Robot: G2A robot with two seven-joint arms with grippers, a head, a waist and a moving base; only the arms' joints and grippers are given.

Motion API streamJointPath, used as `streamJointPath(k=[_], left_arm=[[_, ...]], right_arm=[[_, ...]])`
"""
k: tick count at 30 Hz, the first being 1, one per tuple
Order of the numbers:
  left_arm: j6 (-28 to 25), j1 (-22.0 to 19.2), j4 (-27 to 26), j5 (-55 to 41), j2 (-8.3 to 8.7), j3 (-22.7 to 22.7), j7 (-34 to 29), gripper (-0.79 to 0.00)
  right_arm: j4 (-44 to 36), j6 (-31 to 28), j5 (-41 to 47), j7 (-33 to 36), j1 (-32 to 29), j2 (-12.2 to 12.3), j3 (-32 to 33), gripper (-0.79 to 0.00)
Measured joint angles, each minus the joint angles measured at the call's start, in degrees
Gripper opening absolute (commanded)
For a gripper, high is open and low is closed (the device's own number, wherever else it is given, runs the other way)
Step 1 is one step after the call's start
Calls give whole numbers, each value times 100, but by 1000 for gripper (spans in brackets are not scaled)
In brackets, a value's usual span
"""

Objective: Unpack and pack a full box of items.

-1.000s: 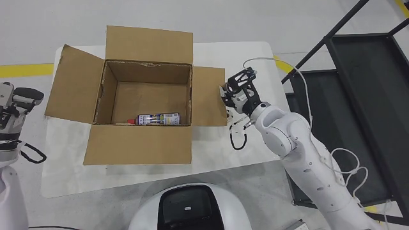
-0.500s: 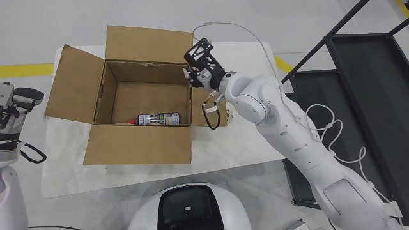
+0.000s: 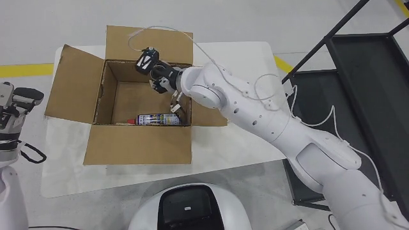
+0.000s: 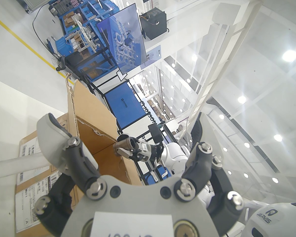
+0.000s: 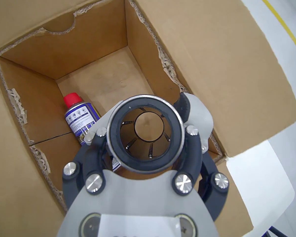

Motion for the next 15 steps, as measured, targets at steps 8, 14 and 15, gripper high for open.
streamJointPath(k=[8,14,15], left_arm=[[0,0,0,0,0,0,0,0],[0,0,0,0,0,0,0,0],[0,0,0,0,0,0,0,0]], right_arm=[[1187,-43,194,-114,648,-742,-673,-785],[2162,-298,584,82,1055,-1357,-996,-785],[2354,-375,636,62,1108,-1473,-1047,-785]])
